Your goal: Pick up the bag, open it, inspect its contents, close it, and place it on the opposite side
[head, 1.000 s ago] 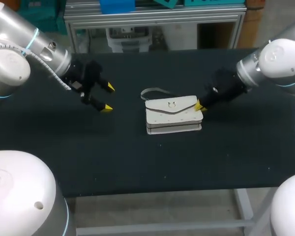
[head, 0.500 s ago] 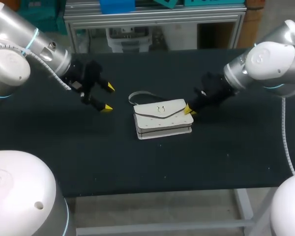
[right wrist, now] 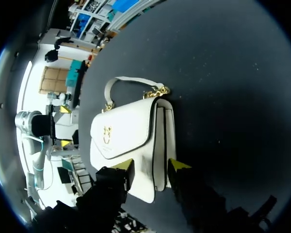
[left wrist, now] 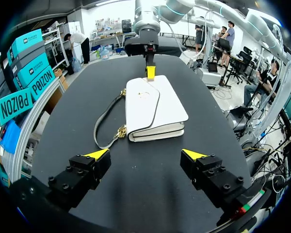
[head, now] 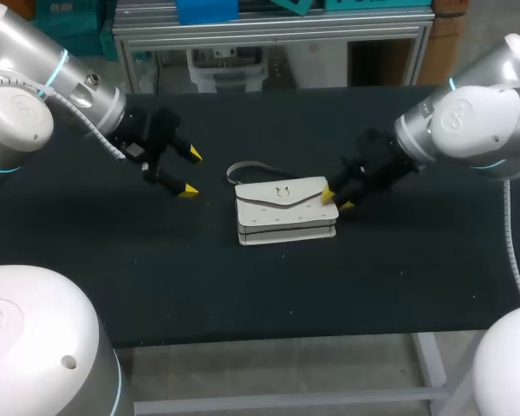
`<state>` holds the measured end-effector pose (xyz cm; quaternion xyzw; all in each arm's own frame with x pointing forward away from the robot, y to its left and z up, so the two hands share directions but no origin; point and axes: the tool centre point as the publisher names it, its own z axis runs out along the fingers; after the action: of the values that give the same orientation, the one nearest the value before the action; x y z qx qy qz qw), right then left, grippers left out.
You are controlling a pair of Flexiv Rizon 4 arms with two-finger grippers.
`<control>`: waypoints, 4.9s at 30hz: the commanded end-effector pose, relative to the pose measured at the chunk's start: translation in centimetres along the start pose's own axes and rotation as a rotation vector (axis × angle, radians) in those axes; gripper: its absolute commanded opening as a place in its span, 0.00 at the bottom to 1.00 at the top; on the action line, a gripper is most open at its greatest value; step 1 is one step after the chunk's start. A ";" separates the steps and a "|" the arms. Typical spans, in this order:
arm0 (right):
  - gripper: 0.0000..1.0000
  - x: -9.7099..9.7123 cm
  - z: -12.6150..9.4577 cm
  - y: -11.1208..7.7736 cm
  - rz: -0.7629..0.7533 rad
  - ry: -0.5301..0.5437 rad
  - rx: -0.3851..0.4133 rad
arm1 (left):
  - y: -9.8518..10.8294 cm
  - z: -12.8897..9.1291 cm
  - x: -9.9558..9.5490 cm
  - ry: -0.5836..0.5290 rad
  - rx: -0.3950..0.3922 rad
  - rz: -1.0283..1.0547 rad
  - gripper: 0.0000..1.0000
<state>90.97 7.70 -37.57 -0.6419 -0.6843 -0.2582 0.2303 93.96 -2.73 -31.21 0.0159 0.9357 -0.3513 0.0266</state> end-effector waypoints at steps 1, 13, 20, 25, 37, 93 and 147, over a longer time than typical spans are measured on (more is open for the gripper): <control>1.00 1.0 -1.9 -1.3 -0.016 -0.040 -0.025 | 0.1 0.1 0.0 -0.002 0.003 0.001 1.00; 1.00 4.1 -5.5 -3.0 -0.367 -0.242 -0.031 | 0.1 0.1 0.0 -0.002 0.003 0.001 1.00; 1.00 5.0 -7.1 -4.0 -0.737 -0.454 0.037 | 0.1 0.1 0.0 -0.002 0.003 0.001 1.00; 1.00 4.9 -7.1 -4.0 -0.786 -0.488 0.115 | 0.1 0.1 0.0 -0.002 0.003 0.001 1.00; 1.00 5.6 -6.3 -3.3 -1.042 -0.568 0.087 | -0.5 0.3 -0.1 -0.045 0.024 0.073 1.00; 0.54 1.3 0.3 -0.6 -1.810 -0.840 0.056 | -4.2 6.1 0.4 0.022 0.002 0.435 1.00; 0.00 2.7 3.5 -2.6 -1.696 -0.927 0.102 | -6.7 9.6 4.2 -0.137 0.159 0.824 0.44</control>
<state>88.28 11.72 -38.30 0.0383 -0.9541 -0.0301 -0.2956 89.65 -13.53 -33.35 0.3734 0.8259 -0.3723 0.1996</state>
